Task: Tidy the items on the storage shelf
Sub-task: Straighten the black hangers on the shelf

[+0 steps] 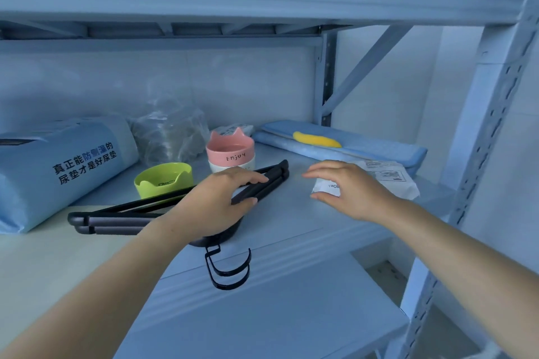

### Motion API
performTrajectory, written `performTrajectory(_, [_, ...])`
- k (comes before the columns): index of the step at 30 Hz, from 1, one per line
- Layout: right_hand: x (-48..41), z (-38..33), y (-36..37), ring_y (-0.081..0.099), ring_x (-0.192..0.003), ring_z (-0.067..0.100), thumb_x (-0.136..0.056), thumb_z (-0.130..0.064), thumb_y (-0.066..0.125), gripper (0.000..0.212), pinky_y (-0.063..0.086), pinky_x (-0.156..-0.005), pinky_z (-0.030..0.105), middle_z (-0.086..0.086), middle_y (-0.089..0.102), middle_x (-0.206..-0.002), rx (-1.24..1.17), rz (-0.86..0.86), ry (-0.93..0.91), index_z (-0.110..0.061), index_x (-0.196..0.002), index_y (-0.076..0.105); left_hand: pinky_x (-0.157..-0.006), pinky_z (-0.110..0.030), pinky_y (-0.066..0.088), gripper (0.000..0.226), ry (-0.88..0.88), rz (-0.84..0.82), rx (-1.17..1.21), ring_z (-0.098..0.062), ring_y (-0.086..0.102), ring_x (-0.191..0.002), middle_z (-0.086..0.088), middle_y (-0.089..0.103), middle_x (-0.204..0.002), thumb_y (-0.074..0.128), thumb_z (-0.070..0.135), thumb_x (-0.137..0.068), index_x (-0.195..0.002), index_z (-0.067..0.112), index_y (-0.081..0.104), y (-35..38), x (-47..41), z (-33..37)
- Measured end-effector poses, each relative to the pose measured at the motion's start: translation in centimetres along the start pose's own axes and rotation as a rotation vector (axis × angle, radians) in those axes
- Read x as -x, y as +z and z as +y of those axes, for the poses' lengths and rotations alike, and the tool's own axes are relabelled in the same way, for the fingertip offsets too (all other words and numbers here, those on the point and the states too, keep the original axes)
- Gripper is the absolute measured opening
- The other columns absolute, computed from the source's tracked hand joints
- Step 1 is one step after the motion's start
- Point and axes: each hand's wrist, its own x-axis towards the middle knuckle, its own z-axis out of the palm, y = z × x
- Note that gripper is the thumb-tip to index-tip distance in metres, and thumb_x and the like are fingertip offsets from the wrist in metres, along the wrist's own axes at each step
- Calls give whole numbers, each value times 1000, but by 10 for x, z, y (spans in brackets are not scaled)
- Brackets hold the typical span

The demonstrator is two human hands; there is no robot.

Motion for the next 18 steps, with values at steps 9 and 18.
performTrajectory(9, [41, 77, -50, 48, -121, 8, -83, -30, 68, 39, 32, -103, 19, -8, 56, -128, 59, -18, 104, -24, -121, 61, -92, -17, 34, 33, 116, -241, -171, -1, 46, -111, 22, 50, -120, 57, 37, -88, -120, 44, 51, 44, -73, 57])
performTrajectory(18, [69, 151, -72, 45, -121, 3, -76, -44, 72, 54, 32, -104, 19, -13, 52, -130, 1, -48, 122, -27, -125, 58, -92, -27, 39, 42, 125, -285, -299, -8, 43, -121, 15, 44, -133, 53, 40, -89, -130, 43, 42, 99, -157, 122])
